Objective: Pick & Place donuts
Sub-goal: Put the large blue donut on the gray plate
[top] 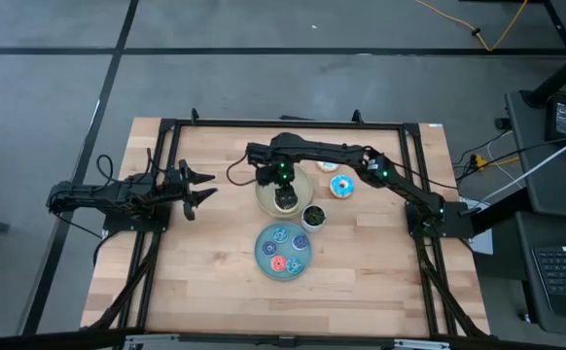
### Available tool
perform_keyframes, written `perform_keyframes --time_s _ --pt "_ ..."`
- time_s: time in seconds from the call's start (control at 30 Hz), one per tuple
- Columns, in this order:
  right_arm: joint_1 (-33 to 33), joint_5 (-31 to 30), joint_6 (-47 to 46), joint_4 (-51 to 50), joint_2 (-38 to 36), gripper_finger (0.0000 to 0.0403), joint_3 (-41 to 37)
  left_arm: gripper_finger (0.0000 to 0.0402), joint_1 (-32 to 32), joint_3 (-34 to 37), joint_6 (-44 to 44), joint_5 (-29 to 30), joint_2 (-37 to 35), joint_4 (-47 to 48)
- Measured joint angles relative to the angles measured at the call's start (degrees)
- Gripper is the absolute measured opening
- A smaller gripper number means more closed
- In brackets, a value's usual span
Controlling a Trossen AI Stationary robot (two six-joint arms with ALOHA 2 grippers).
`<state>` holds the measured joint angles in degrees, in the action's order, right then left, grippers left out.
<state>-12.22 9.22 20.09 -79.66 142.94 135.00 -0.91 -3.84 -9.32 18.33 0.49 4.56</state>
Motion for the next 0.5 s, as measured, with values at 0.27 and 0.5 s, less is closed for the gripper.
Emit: perform_keyframes --time_s 0.27,0.5 --pt "-0.05 -1.24 -9.92 -0.3 -0.74 0.0265 0.0 0.0196 0.0 0.0 0.0 0.01 0.0 -0.01" --pt "-0.46 -2.29 -20.6 2.55 -3.42 0.0284 0.0 0.0196 -0.02 0.0 0.0 0.0 -0.01 0.0"
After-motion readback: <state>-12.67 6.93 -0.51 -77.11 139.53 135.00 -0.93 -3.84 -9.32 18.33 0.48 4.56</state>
